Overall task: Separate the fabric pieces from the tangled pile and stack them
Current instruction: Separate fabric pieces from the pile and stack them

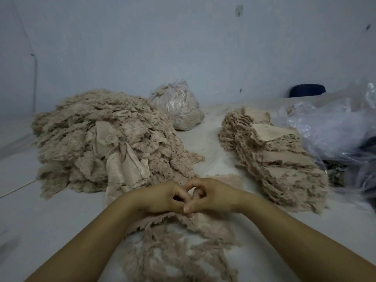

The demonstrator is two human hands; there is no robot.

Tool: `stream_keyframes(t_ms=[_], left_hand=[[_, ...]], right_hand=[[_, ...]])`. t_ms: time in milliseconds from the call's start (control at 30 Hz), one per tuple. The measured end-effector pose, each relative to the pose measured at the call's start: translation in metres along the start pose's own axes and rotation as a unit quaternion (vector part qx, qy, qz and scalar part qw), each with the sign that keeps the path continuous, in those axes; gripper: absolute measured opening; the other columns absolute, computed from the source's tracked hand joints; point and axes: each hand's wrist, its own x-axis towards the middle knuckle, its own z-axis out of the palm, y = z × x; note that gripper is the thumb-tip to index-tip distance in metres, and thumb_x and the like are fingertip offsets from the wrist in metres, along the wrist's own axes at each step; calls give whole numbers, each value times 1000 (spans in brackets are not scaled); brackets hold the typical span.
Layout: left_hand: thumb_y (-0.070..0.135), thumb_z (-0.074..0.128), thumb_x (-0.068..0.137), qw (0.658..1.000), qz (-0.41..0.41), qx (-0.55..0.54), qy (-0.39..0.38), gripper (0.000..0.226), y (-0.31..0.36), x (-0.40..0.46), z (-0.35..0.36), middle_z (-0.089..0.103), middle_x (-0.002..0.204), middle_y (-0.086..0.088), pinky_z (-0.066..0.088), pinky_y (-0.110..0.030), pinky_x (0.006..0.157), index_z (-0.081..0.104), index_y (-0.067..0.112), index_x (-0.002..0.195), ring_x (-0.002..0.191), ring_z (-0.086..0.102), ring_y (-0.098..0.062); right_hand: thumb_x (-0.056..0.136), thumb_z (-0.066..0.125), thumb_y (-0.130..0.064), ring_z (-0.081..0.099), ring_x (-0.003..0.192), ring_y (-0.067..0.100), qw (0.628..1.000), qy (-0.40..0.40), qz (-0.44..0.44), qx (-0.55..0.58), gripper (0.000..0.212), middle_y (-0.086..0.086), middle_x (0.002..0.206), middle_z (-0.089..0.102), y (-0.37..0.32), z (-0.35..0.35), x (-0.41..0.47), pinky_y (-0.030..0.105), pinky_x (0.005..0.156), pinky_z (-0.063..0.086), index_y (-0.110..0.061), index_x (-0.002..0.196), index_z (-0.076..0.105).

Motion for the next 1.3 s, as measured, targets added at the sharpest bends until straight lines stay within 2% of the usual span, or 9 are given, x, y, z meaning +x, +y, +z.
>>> stream_keyframes(t_ms=[67, 167, 333, 500, 633, 700, 833, 933, 1300], left_hand=[[10, 74, 78, 999, 5, -44, 12, 14, -3, -4, -3, 64, 77, -12, 44, -28, 75, 68, 22, 77, 75, 57, -21], [4, 77, 74, 996, 5, -91, 21, 26, -12, -6, -5, 63, 67, -3, 45, -19, 60, 57, 19, 80, 62, 57, -12], [8, 74, 78, 992, -42, -72, 91, 25, -28, -14, -12, 60, 61, 11, 41, -14, 56, 60, 14, 98, 56, 53, -2], [54, 72, 73, 994, -65, -57, 66, 58, -20, -7, 6, 64, 112, 14, 48, -16, 87, 54, 32, 124, 102, 61, 2], [24, 64, 89, 964, 29, -140, 224, 8, -2, 19, 39, 65, 73, 8, 45, -14, 58, 57, 25, 86, 66, 60, -2], [15, 56, 93, 932, 33, -189, 309, 21, -3, 24, 42, 53, 60, 5, 38, -18, 49, 54, 17, 72, 52, 48, -6], [16, 53, 95, 927, 52, -180, 325, 25, -1, 24, 44, 52, 57, 9, 39, -17, 51, 55, 14, 70, 54, 47, -4], [13, 55, 93, 921, 50, -196, 333, 22, -6, 24, 44, 58, 65, -3, 42, -20, 54, 62, 2, 77, 62, 53, -11], [21, 67, 86, 929, -47, -55, 363, 30, -33, 17, 32, 48, 48, 10, 34, -16, 47, 61, 14, 57, 44, 42, -3]], right_hand=[[80, 77, -26, 38, 49, 2, 999, -9, -7, 35, 22, -13, 53, 47, 2, 3, 2, 17, 51, 30, -24, 95, 62], [86, 71, -19, 43, 52, -3, 1000, 11, -11, 26, 17, -17, 53, 50, 5, 7, 4, 12, 57, 35, -22, 74, 60], [92, 61, -18, 39, 51, 0, 968, 240, -2, 69, 33, -15, 52, 44, 18, -6, -4, 19, 55, 35, -21, 62, 49], [98, 48, -35, 38, 60, 4, 950, 309, 33, 25, 34, -12, 62, 41, 25, 8, 0, 23, 59, 35, -22, 68, 40], [99, 46, -35, 38, 53, 0, 918, 394, 7, 40, 36, -12, 58, 41, 15, 12, 8, 17, 55, 33, -22, 66, 37], [98, 48, -35, 41, 52, -3, 896, 441, 0, 43, 36, -10, 61, 44, 14, 8, 4, 15, 54, 34, -20, 67, 39], [91, 55, -49, 54, 57, -3, 921, 358, 37, 148, 40, -7, 63, 59, 12, 13, -6, 10, 55, 42, -15, 70, 54], [91, 63, -33, 71, 81, 18, 933, 277, 51, 225, 27, 5, 83, 75, 14, 23, -9, 27, 68, 57, -8, 89, 72], [92, 63, -22, 66, 63, 14, 912, 317, 77, 247, 21, 2, 70, 72, 22, 38, -25, 26, 59, 51, -15, 73, 70]])
